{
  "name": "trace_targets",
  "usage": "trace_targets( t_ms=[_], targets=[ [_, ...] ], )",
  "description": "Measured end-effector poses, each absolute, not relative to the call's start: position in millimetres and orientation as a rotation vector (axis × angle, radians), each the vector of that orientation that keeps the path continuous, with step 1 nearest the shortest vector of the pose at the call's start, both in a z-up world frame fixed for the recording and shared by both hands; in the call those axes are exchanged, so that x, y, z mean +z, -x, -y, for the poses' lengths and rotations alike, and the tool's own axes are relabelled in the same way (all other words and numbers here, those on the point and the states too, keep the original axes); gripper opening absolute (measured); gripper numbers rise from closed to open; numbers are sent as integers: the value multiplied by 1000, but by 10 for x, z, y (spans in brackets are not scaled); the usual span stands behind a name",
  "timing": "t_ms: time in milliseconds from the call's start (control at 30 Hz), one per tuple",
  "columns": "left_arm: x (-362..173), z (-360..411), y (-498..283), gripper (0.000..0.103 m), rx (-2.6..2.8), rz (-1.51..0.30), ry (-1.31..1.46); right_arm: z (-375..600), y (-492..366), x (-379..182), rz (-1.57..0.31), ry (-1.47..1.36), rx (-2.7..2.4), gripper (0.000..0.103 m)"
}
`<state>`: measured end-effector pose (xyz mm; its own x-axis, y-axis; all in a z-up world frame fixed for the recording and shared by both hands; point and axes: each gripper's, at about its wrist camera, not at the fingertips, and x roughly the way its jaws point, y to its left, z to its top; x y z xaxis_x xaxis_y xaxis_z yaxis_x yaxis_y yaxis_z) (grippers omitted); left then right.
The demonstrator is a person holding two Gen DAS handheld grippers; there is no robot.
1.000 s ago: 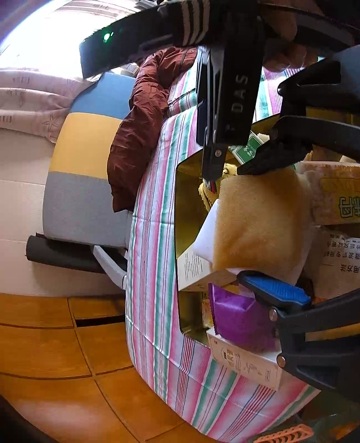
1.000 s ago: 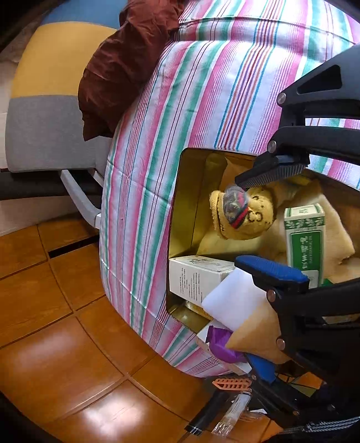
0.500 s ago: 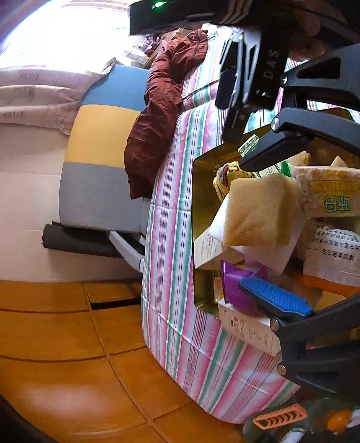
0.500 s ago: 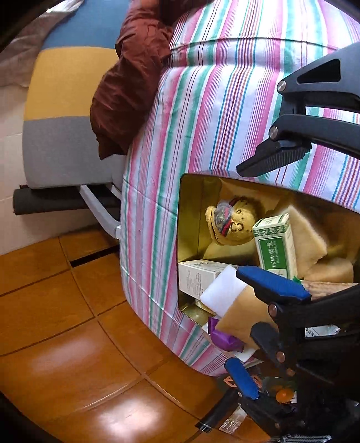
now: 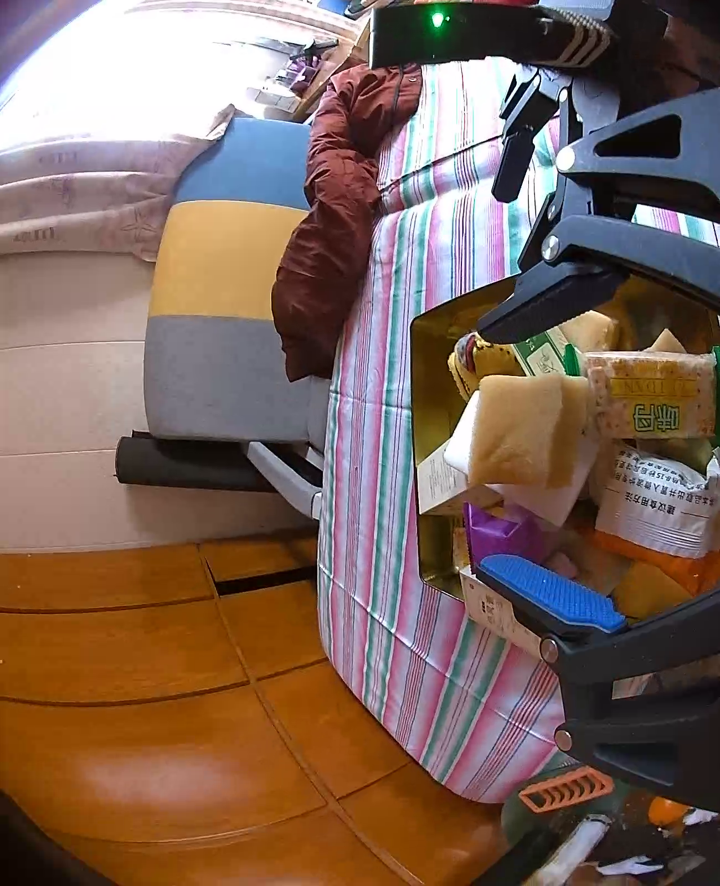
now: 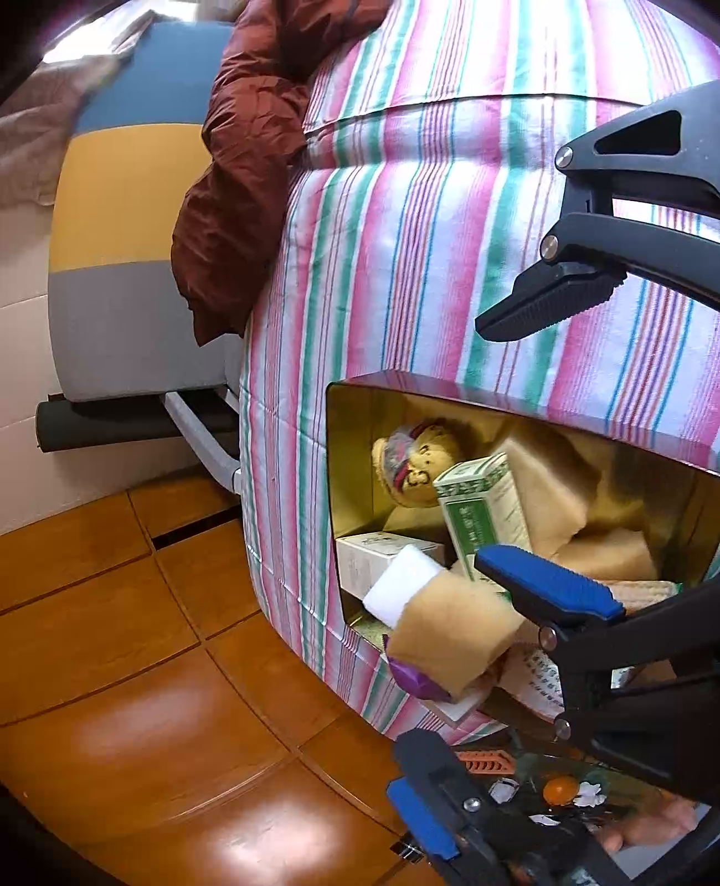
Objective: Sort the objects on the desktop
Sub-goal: 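Open both tools to drop the sponge and sock into the tray, then withdraw both open tools from above the tray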
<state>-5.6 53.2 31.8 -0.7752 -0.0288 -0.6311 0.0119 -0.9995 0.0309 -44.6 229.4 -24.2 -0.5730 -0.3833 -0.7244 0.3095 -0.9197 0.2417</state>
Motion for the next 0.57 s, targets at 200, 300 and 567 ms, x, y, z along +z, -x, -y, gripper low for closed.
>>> trace_targets(
  t_ms=[200,300,567],
  targets=[
    [262,-543,57,80,-2931,42,-1070,-2335,337,-238,92,-1154,-2509,79],
    [237,-566,61,76,-2943,50,-1086,-2345,291,-265,76,-1161,-2512,80],
    [217,-568,64,66,-2956,63,-1076,-2379,230,-283,59,-1157,-2553,80]
  ],
)
